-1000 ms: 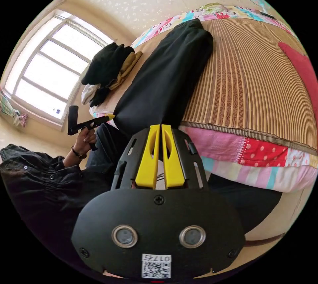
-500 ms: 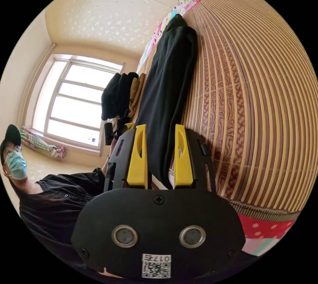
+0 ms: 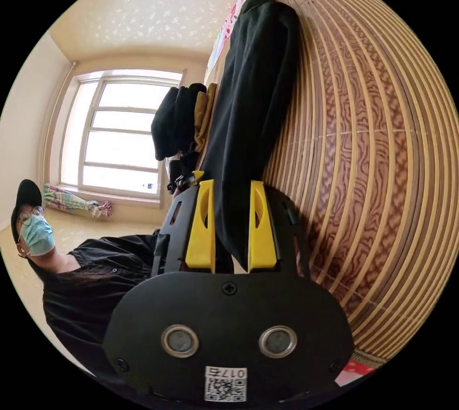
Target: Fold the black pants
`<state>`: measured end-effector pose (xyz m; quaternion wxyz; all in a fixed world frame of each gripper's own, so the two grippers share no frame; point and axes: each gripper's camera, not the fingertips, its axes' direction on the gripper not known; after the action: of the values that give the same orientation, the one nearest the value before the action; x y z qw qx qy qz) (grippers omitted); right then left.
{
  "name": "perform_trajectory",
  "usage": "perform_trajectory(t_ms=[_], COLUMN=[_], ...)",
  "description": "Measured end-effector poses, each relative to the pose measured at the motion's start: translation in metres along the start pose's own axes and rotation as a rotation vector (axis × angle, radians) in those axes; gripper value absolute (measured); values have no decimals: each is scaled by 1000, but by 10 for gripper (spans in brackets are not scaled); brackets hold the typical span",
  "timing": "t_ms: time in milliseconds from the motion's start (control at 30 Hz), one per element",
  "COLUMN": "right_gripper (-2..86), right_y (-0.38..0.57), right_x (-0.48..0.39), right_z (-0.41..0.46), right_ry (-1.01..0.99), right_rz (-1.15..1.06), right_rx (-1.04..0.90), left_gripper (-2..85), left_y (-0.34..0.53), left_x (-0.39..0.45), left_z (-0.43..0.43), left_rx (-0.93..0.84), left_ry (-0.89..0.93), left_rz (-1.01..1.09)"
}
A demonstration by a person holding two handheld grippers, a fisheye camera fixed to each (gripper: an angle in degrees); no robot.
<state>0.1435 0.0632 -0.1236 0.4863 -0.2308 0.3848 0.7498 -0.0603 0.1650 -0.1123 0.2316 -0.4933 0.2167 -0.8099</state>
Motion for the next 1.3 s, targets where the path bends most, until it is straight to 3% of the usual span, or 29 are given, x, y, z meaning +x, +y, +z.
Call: perform_trajectory(t_ms=[100, 267, 400, 533, 600, 733, 867, 933, 1133, 1300], right_gripper=[47, 34, 30, 25, 23, 20, 18, 18, 19, 22], right_y=[17, 83, 138, 175, 188, 195, 146, 88, -48, -34], right_x=[-1, -49, -132, -259, -311, -388, -391, -370, -315, -224], right_z=[-8, -42, -72, -120, -137, -158, -160, -155, -125, -60], right_ry=[-92, -257, -416, -399, -382, -314, -189, -104, 40, 130], right_rz=[-1, -208, -459, -860, -1006, -1110, -994, -895, -779, -735], right_rx=[32, 109, 200, 286, 324, 464, 526, 524, 515, 391], left_gripper=[42, 35, 33, 35, 36, 32, 27, 27, 38, 41], left_y=[14, 79, 132, 172, 181, 164, 91, 29, -90, -55], left_x=[-1, 48, 155, 304, 354, 423, 421, 401, 365, 284], left_z=[-11, -52, -104, -167, -189, -212, -198, -182, -146, -76], left_rx=[10, 98, 199, 334, 411, 548, 513, 470, 425, 295], left_ry=[124, 318, 334, 258, 263, 209, 180, 157, -41, -124], left_rz=[15, 205, 496, 882, 960, 936, 795, 661, 580, 539])
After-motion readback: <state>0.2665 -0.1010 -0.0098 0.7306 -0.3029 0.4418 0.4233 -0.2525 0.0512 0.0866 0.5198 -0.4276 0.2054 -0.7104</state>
